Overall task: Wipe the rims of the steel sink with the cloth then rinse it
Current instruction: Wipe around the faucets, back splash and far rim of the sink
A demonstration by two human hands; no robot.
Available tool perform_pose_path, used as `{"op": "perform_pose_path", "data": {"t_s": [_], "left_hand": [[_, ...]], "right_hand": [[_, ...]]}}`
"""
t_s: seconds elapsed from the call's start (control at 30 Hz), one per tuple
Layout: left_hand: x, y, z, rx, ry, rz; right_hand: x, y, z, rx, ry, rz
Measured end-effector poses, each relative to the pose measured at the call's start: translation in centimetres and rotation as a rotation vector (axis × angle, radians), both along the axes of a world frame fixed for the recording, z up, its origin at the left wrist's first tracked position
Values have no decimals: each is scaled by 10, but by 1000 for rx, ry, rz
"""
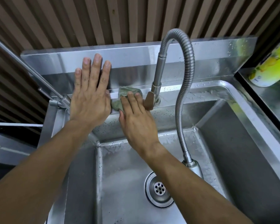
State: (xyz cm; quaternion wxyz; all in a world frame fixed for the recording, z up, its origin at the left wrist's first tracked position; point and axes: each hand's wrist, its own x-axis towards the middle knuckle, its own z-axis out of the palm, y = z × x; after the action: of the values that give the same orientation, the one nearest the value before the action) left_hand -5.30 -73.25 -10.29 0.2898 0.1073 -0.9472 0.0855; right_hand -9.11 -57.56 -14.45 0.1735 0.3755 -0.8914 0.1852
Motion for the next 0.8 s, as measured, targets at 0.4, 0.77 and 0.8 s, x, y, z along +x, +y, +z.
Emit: {"op": "perform_pose_path", "data": {"t_s": [0.4,0.77,0.8], "left_hand": [[1,0,0,-21,-20,-5],[1,-1,-1,-38,-45,14],[1,-1,0,-32,-48,15]], "right_hand": [[-2,-23,-8,-242,-8,-77],[6,25,-8,-172,213,228],[11,32,1,-181,217,235]]}}
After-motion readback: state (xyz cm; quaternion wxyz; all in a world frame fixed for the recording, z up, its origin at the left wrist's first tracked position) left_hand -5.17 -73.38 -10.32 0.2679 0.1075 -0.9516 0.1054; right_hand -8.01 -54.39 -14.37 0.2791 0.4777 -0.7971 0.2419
